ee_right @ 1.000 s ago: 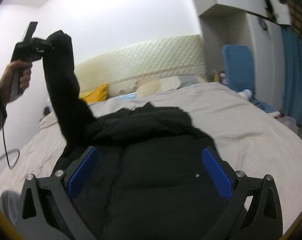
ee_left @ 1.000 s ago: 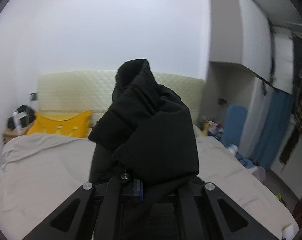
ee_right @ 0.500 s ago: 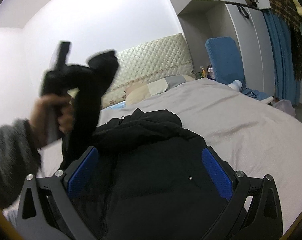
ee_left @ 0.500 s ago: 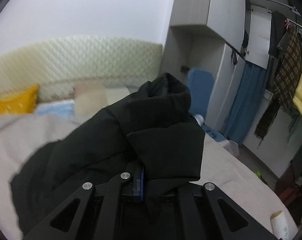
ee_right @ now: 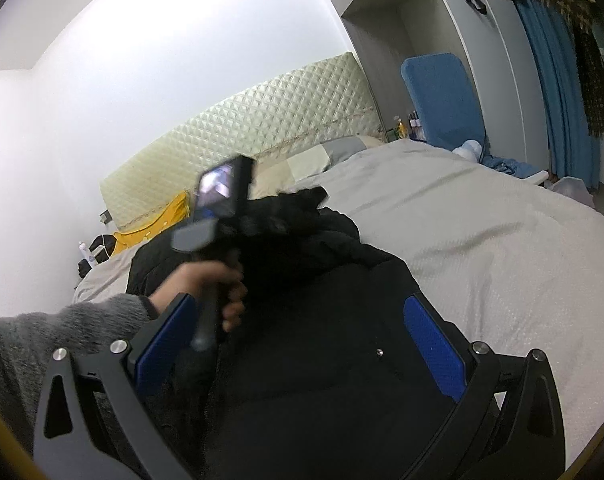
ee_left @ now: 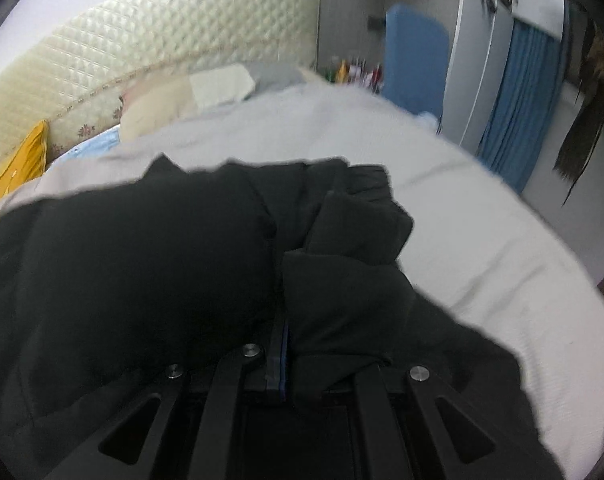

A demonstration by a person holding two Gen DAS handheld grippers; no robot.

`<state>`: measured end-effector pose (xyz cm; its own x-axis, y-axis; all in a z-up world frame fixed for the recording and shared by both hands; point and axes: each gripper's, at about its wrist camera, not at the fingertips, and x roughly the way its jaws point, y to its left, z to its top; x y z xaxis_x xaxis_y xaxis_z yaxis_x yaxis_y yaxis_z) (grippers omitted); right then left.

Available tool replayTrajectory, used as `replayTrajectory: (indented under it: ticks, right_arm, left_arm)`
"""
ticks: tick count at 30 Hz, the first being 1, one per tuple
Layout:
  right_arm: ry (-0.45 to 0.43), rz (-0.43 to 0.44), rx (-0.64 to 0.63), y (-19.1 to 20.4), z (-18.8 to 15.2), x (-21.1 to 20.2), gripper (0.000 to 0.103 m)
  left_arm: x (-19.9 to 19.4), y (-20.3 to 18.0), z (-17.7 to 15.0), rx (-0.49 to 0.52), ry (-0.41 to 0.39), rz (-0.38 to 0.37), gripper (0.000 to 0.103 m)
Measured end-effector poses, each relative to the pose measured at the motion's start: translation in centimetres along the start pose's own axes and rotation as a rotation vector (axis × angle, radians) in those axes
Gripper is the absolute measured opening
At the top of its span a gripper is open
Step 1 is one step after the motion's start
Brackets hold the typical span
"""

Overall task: Fold large clothes
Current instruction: 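Lay the held sleeve across the jacket body and open the left gripper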

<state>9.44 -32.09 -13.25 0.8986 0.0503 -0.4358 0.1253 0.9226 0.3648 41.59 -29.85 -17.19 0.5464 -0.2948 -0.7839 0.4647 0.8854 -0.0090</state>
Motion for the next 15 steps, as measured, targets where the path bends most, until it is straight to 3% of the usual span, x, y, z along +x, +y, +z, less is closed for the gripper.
replayTrajectory:
  ticks: [8, 15]
  right_arm:
    - [0.023, -0.009, 0.004, -0.5, -0.3, 1.3, 0.103]
    - [-0.004, -0.008, -0.059, 0.8, -0.2, 1.1, 0.103]
  left_arm:
    - [0.1, 0.4, 0.1, -0.012, 0.012, -0.008, 0.006]
    - [-3.2, -1.2, 0.4, 0.015, 0.008, 0.034, 0.007]
